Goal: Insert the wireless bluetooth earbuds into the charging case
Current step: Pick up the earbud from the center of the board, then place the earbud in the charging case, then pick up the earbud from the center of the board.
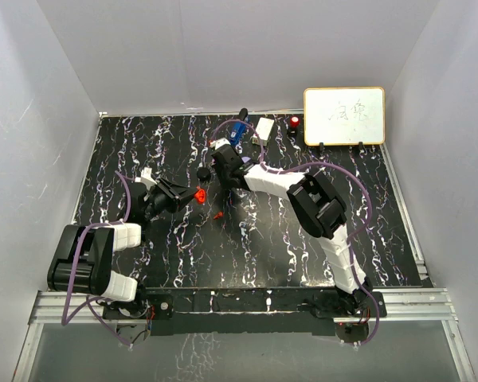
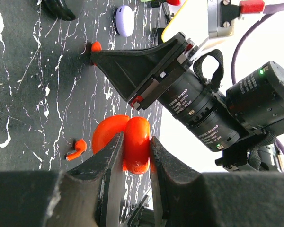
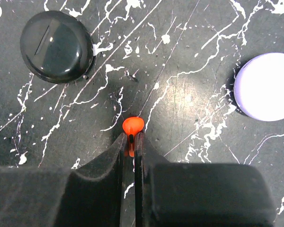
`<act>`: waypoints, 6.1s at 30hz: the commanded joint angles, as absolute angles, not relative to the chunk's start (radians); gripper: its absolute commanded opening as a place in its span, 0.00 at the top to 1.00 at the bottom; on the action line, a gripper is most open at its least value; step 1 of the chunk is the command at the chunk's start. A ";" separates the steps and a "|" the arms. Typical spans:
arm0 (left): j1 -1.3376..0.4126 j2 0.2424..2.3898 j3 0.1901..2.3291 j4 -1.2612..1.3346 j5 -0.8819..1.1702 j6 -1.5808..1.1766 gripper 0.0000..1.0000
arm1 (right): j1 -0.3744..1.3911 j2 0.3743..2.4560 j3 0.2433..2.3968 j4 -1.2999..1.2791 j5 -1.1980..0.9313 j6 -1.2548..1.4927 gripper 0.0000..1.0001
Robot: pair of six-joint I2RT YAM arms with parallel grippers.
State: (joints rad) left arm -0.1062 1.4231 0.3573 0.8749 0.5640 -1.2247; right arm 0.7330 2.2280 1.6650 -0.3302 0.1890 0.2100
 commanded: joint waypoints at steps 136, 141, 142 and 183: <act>-0.292 1.778 0.557 1.544 0.813 -1.629 1.00 | 0.586 1.796 0.537 1.814 -0.414 0.247 0.66; -0.265 1.794 0.540 1.558 0.798 -1.627 1.00 | 0.585 1.703 0.493 1.813 -0.373 0.241 0.59; -0.252 1.801 0.533 1.569 0.794 -1.629 1.00 | 0.585 1.685 0.480 1.811 -0.374 0.241 0.59; 0.103 1.682 0.350 1.619 0.827 -1.626 1.00 | 0.818 1.841 0.930 0.269 -0.171 0.583 0.53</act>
State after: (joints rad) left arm 0.0879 1.7412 0.3580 1.4422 0.7979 -1.6382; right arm 0.8162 1.8137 0.8898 0.2436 -0.1806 0.5697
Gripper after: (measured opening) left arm 0.228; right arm 0.469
